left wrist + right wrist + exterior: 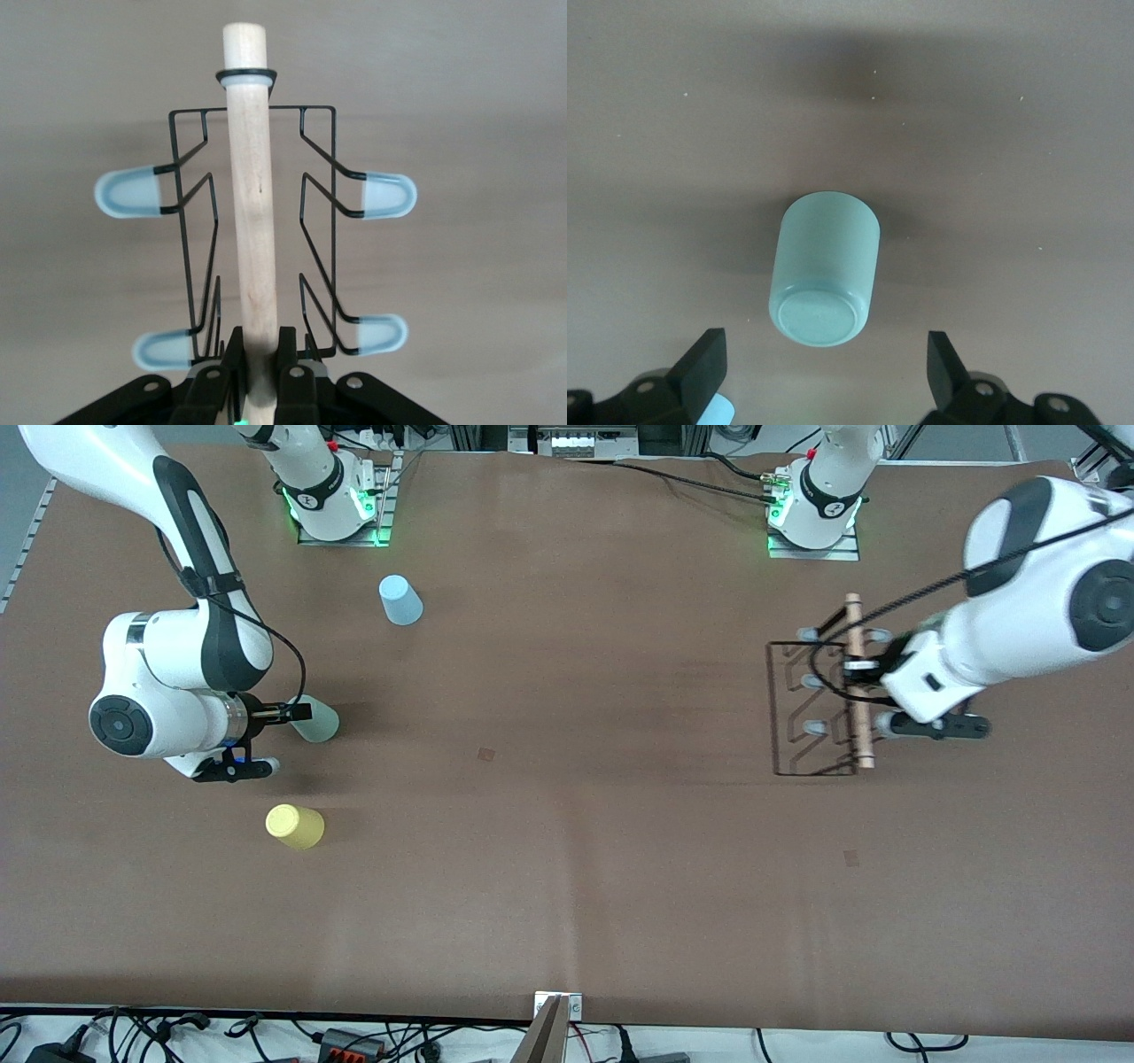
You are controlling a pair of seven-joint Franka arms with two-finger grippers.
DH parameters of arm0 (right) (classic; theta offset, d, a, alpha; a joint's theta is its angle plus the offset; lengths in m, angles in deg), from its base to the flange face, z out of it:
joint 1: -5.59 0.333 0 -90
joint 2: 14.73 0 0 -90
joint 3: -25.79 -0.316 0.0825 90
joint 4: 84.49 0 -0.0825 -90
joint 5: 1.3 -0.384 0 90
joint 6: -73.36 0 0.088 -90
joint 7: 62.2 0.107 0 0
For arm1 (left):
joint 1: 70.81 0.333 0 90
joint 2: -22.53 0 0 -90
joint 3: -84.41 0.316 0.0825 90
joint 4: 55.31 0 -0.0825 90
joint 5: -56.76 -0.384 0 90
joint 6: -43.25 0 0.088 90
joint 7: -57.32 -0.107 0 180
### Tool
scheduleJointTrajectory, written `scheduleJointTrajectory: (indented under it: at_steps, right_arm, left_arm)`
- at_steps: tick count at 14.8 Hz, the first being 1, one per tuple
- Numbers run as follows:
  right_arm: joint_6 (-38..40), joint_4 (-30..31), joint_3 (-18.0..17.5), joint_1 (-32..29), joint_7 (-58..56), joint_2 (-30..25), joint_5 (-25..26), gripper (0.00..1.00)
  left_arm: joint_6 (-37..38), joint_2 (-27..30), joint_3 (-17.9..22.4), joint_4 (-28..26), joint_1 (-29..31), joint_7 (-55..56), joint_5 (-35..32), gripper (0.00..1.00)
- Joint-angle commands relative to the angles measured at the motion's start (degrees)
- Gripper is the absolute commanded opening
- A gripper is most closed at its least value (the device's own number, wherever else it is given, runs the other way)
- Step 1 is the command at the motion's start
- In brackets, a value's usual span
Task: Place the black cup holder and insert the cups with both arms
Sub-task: 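Place the holder with the left gripper while the right gripper grips the cup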
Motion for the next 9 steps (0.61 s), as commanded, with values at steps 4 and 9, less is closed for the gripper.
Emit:
scheduleJointTrajectory:
  at_steps: [4,9]
  right_arm:
    - [-2.2,1.3,-0.2,-0.2,5.3,0.8,-0.9,1.0]
    - [-4.3,3.2,-0.2,-0.3,5.6,1.5,-3.6,1.0]
  left_arm:
    - [0.4,-7.4,-2.8,6.2,-10.6,14.7,3.9,0.01]
    - [-8.1,-10.7,-2.8,6.4,-19.1,22.0,3.9,0.01]
